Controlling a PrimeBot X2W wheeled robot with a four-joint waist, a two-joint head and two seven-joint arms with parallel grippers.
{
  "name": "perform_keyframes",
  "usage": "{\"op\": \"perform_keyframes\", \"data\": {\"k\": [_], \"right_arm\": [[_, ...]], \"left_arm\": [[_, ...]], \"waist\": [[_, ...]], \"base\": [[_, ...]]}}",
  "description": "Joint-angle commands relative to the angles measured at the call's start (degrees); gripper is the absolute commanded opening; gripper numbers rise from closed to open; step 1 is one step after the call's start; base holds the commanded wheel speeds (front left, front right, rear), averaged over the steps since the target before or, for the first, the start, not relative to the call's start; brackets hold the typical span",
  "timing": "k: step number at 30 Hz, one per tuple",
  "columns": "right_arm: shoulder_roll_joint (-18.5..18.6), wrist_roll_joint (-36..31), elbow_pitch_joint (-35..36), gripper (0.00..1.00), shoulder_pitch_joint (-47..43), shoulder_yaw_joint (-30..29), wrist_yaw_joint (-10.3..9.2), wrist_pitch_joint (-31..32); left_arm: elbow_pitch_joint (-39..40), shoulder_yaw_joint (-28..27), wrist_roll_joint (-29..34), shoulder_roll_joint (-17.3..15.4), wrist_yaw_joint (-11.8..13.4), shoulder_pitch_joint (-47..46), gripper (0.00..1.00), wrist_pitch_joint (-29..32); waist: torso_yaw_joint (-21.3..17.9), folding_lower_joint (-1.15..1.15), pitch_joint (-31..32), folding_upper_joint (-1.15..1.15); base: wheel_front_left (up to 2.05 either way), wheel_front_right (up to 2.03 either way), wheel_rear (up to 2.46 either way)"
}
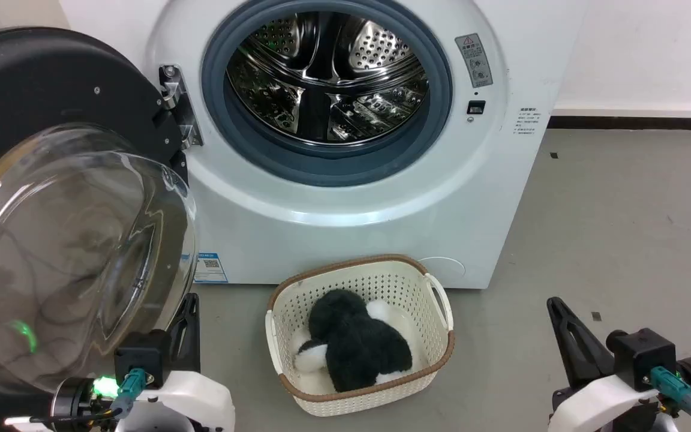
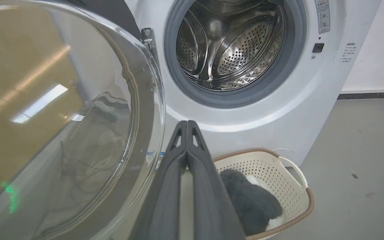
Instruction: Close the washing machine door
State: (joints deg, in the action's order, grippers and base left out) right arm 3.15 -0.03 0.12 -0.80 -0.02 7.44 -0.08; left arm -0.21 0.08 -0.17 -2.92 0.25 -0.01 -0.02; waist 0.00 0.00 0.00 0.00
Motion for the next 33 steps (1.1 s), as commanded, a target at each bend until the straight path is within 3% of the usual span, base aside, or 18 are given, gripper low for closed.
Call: {"op": "perform_keyframes", "data": {"k": [1,24,25,33], "right_arm": [[-0.27,0.03,-0.12,0.00,0.80,0.02,0.05,0.08],[-0.27,0.03,-0.12,0.00,0.80,0.02,0.05,0.08],[0.01,0.01,0.01,1.00,-0.01,-0.01,0.00,-0.01],[0.00,0.39,-0.04,1.00,-0.14,-0.10,0.00,-0.46]], "left_arm": [[0.21,-0.08,0.17,0.04,-0.25,0.01,0.00,0.02],[0.21,-0.08,0.17,0.04,-0.25,0.01,0.00,0.02],[-0.01,0.02,-0.01,0.01,0.02,0.00,1.00,-0.01],[-0.19,0.34,-0.24,0.01,0.23,0.06,1.00,-0.48]], "waist": [[0.00,0.00,0.00,0.00],[0.00,0.00,0.00,0.00],[0.00,0.00,0.00,0.00],[-0.01,0.00,-0.02,0.00]], "base": [[0.00,0.00,0.00],[0.00,0.00,0.00],[0.00,0.00,0.00],[0.00,0.00,0.00]]}}
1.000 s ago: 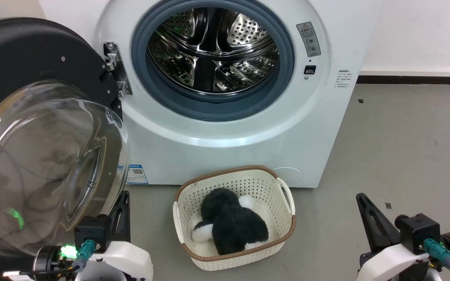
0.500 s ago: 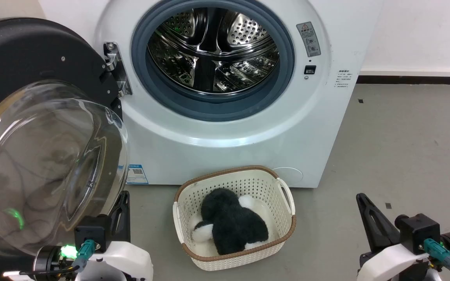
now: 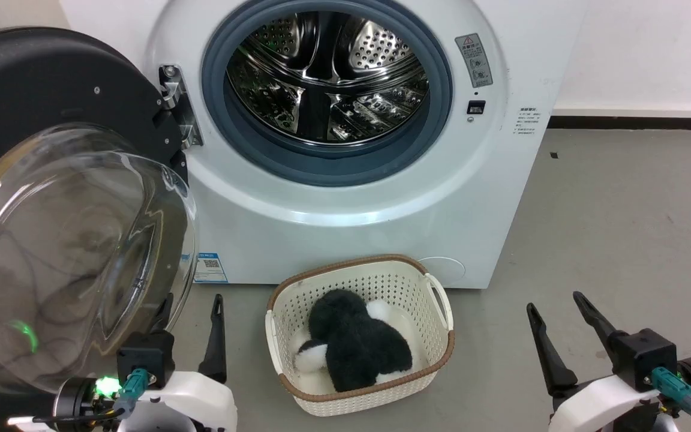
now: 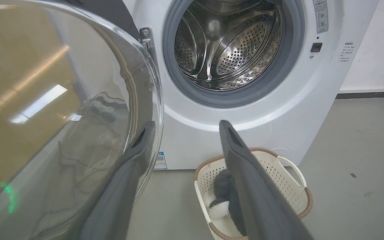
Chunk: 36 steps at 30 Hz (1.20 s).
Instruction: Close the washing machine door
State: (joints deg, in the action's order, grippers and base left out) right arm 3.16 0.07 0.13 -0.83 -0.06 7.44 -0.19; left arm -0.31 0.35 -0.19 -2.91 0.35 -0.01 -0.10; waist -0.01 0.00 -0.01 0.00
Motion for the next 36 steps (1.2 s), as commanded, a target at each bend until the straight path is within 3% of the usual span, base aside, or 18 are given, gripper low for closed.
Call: {"op": "perform_keyframes", "data": {"k": [1,17,36], "right_arm": [[-0.01,0.37,-0.06,1.00,-0.14,-0.09,0.00,-0.47],[-0.05,1.35,0.14,1.00,-0.74,-0.13,0.01,-2.38],[-0.09,2.71,0.19,1.00,-1.59,0.55,0.01,-4.64]], "left_arm": [[-0.12,0.16,-0.28,0.00,0.18,0.07,1.00,-0.51],[-0.44,1.32,-1.22,0.00,0.93,0.30,1.00,-2.43],[-0.83,2.32,-2.00,0.01,1.48,0.96,1.00,-4.69]], "waist": [[0.00,0.00,-0.01,0.00],[1.28,0.00,-0.06,0.00],[6.08,0.00,0.24,0.00]], "base": [[0.00,0.00,0.00],[0.00,0.00,0.00],[0.00,0.00,0.00]]}}
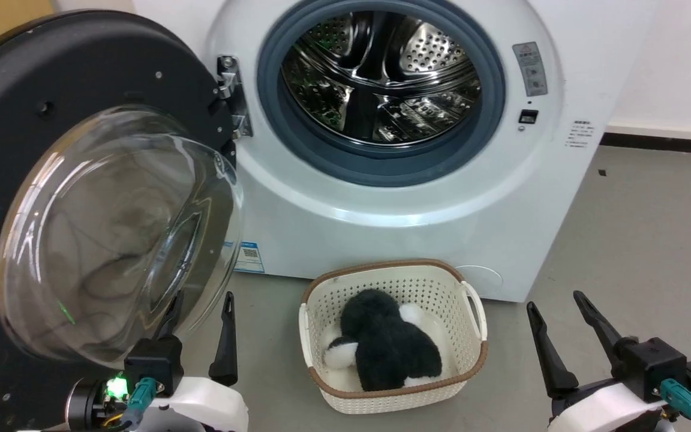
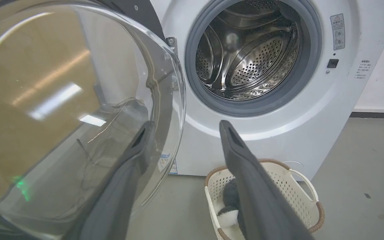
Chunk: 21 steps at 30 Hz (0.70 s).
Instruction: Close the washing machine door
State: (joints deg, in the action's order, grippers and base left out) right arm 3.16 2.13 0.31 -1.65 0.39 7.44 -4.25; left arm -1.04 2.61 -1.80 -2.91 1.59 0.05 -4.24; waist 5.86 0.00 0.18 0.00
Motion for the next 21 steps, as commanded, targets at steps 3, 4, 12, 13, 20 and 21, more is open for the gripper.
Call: {"op": "perform_keyframes", "data": {"k": [3,4,12,13,20,21], "right_arm": [[-0.10,0.88,-0.05,1.00,-0.95,0.15,0.02,-0.95],[-0.10,0.90,-0.08,1.00,-1.01,0.18,0.02,-1.07],[-0.10,1.21,-0.27,1.00,-1.34,0.57,0.02,-2.03],[-0.11,1.28,-0.30,1.00,-1.38,0.66,0.02,-2.14],[-0.12,1.59,-0.51,1.00,-1.79,1.01,0.02,-2.98],[-0.12,1.65,-0.50,1.00,-1.85,1.03,0.02,-3.10]], "left_arm": [[-0.15,0.26,-0.50,0.01,0.40,1.04,1.00,-0.92],[-0.17,0.33,-0.53,0.01,0.43,1.08,1.00,-1.04],[-0.24,0.77,-0.75,0.01,0.69,1.44,1.00,-2.00],[-0.27,0.82,-0.78,0.01,0.73,1.49,1.00,-2.12],[-0.48,1.22,-1.12,0.01,1.02,1.75,1.00,-2.96],[-0.49,1.29,-1.17,0.01,1.07,1.80,1.00,-3.08]], "waist": [[1.10,0.00,0.15,0.00],[1.40,0.00,0.18,0.00],[3.70,0.00,0.33,0.00],[3.98,0.00,0.36,0.00],[6.08,0.00,0.67,0.00],[6.37,0.00,0.70,0.00]], "base": [[0.00,0.00,0.00],[0.00,0.00,0.00],[0.00,0.00,0.00],[0.00,0.00,0.00],[0.00,0.00,0.00],[0.00,0.00,0.00]]}}
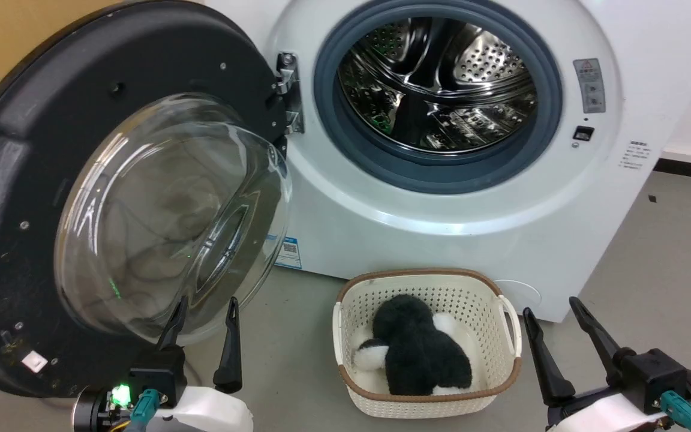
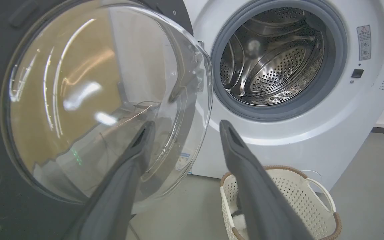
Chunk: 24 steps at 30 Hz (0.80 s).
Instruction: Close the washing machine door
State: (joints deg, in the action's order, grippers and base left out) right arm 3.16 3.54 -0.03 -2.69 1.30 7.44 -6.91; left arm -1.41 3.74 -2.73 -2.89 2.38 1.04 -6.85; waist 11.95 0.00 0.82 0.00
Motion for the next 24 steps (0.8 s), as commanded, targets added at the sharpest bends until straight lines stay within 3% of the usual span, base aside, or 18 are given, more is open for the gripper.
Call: {"op": "perform_keyframes", "data": {"k": [1,24], "right_arm": [[-0.13,0.30,-0.15,1.00,-0.85,0.13,0.02,-0.56],[-0.18,1.72,-0.34,1.00,-2.00,1.01,0.03,-3.18]], "left_arm": [[-0.12,0.23,-0.29,0.00,0.32,0.85,1.00,-0.58],[-0.33,1.35,-1.09,0.01,1.08,1.72,1.00,-3.22]], "waist": [[0.58,0.00,0.09,0.00],[6.75,0.00,0.50,0.00]], "base": [[0.00,0.00,0.00],[0.00,0.00,0.00]]}}
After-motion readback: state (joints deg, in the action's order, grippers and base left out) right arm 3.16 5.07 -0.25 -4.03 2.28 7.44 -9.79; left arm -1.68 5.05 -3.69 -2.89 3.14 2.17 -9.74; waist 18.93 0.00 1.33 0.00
